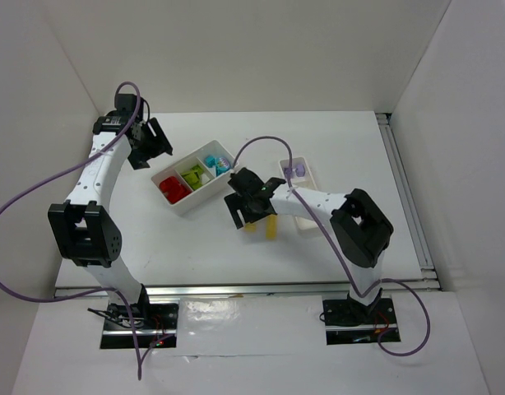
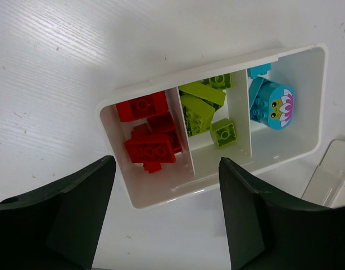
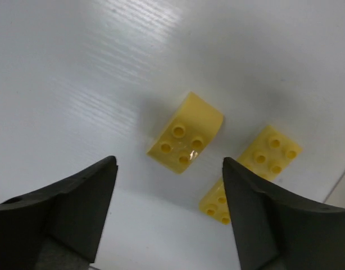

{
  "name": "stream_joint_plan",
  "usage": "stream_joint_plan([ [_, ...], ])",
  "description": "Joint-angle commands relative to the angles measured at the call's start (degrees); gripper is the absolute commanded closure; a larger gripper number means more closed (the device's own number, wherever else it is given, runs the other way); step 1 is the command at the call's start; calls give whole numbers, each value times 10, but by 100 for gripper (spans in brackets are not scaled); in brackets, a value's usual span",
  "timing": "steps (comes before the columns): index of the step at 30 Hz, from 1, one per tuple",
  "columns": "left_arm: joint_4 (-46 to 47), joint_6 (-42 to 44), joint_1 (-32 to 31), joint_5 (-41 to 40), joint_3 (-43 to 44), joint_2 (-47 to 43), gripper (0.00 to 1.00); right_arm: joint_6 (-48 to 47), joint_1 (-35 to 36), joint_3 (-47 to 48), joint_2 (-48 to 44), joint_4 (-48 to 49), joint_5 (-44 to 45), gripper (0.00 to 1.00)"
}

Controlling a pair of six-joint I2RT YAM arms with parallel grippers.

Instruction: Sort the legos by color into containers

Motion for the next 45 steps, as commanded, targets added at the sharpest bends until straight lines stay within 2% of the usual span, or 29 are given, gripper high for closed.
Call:
stream_joint_plan([
  [1, 11, -3, -1, -1, 8, 5, 16, 16, 4, 9, -17, -11, 57, 15],
  [6, 11, -3, -1, -1, 13, 5, 16, 29, 4, 35, 36, -41, 45, 14],
  [14, 11, -3, -1, -1, 12, 5, 16, 36, 4, 15, 48, -11, 8, 29],
  [18, 11, -3, -1, -1, 12, 5, 16, 29, 4, 32, 68, -11, 8, 42],
  [20, 11, -3, -1, -1, 12, 5, 16, 22, 4, 49, 73, -11, 8, 54],
  [23, 11, -3, -1, -1, 12, 5, 16, 10, 4, 70, 67, -29, 56, 69],
  [24, 11, -3, -1, -1, 12, 5, 16, 5, -3, 78, 59, -29, 68, 70],
  [28, 11, -3, -1, -1, 12, -1, 16, -15, -37, 67, -26, -19, 106, 70],
  [32, 11, -3, -1, 11, 17, -1, 18, -36, -105, 45, -111, -13, 127, 69],
  [37, 22, -3, -13, 11, 12, -1, 16, -36, -207, 19, -125, -36, 118, 69],
  [44, 22, -3, -19, 16, 12, 5, 16, -36, -241, -14, -101, -37, 88, 69],
  [45, 22, -3, -19, 16, 17, 5, 16, -36, -241, -14, -101, -37, 88, 66],
])
